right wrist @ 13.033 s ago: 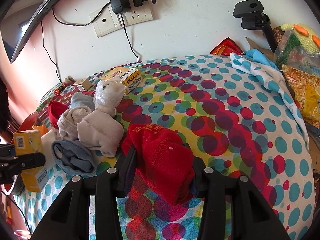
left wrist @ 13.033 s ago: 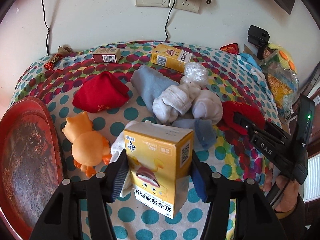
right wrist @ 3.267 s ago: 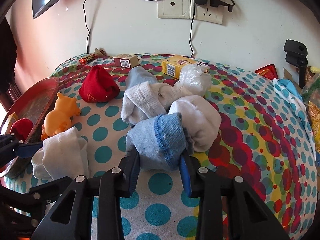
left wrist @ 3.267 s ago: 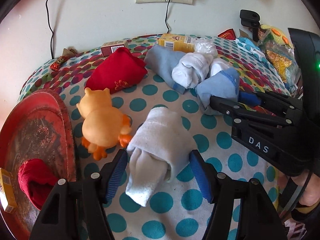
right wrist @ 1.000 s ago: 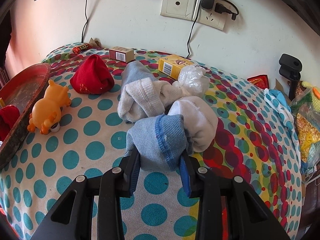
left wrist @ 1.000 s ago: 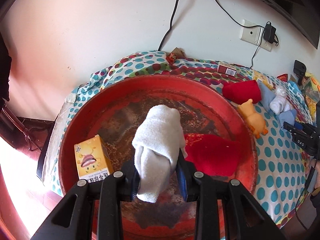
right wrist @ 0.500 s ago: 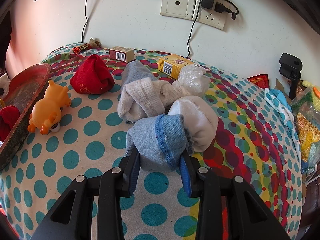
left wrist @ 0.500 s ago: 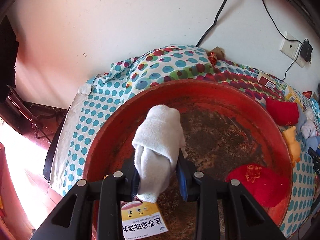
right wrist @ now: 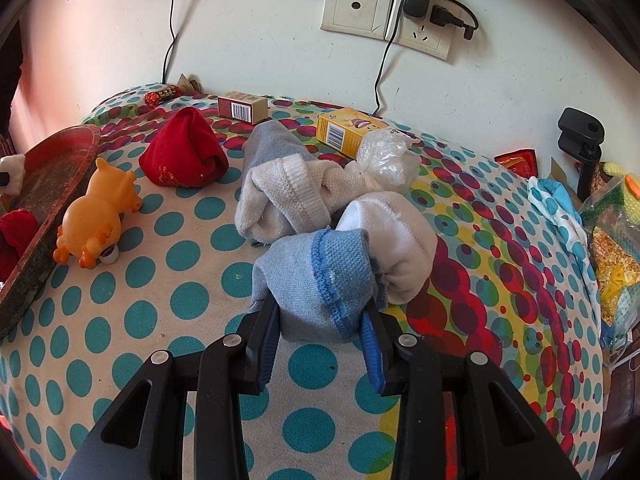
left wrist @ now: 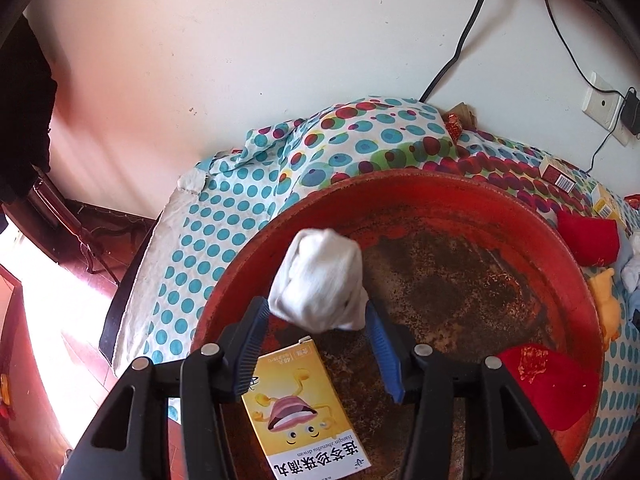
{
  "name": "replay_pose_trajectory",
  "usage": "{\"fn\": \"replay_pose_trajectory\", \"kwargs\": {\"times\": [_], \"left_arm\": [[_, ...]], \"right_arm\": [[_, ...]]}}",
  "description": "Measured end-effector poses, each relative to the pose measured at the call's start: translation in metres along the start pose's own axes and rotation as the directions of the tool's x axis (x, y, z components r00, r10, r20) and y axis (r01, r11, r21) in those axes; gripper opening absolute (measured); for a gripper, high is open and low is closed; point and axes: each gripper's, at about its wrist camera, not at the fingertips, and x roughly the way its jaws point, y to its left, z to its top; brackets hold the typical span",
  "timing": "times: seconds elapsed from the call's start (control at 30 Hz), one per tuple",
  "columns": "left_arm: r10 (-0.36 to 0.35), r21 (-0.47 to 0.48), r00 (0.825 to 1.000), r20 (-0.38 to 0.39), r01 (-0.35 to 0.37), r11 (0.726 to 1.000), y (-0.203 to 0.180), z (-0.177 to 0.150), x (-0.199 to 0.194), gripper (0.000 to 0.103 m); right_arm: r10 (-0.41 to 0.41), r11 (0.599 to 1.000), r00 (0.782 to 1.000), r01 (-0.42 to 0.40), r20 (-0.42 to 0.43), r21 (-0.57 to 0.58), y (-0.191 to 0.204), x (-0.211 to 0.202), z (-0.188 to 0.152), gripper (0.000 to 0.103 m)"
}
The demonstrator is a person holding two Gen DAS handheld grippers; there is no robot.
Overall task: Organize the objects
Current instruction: 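Carry the white sock into the red tray and open the left gripper, then carry the blue sock bundle into the red tray and open the right gripper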
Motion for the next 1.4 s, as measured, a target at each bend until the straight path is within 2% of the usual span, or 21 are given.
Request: {"fn": "replay_pose_trajectory", "kwargs": {"times": [0.1,0.27,0.57,0.63,0.7,0.8,0.9,1.03,1.4], "left_arm": [[0.013,0.012,1.000,0.005,-0.013,1.000,-0.005,-0.005,-0.008,0.052],[-0.012,-0.005,1.000,0.018,0.012,1.000,-0.014,-0.025,-0.029,0.052],[-0.056,-0.022,0.997,0.044,0.057,0.998,-0.031,-0.085,-0.060,0.052],[-0.070,-0.010,0.997,0.031,0.070,0.997,-0.034,-0.096,-0.061,0.052],[-0.074,0.008,0.997,0.029,0.074,0.997,-0.037,-0.100,-0.061,0.052],[-0.078,-0.005,0.996,0.040,0.078,0.997,-0.034,-0.101,-0.062,0.052],[-0.089,-0.017,0.996,0.030,0.090,0.996,-0.028,-0.102,-0.059,0.052],[-0.060,-0.020,0.998,0.018,0.061,0.998,-0.022,-0.103,-0.055,0.052],[-0.064,-0.064,0.998,0.015,0.065,0.996,-0.005,-0.104,-0.054,0.052]], "right_arm": [[0.000,1.000,1.000,0.000,0.000,0.000,0.000,0.000,0.000,0.034],[0.001,1.000,1.000,-0.001,0.000,0.001,0.000,0.000,0.000,0.034],[-0.005,1.000,1.000,0.005,0.012,-0.007,0.002,-0.001,0.000,0.033],[-0.003,1.000,1.000,0.004,0.023,-0.009,0.002,-0.004,0.001,0.033],[-0.004,1.000,0.999,0.004,0.033,0.005,0.002,-0.007,0.000,0.033],[0.036,0.998,0.999,-0.038,0.038,0.052,0.008,-0.016,0.002,0.032],[0.062,0.998,0.996,-0.064,0.060,0.022,0.028,-0.034,0.006,0.032],[0.096,0.995,0.993,-0.093,0.071,-0.044,0.060,-0.053,0.014,0.032],[0.219,0.962,0.973,-0.202,0.077,-0.183,0.152,-0.072,0.043,0.032]]}}
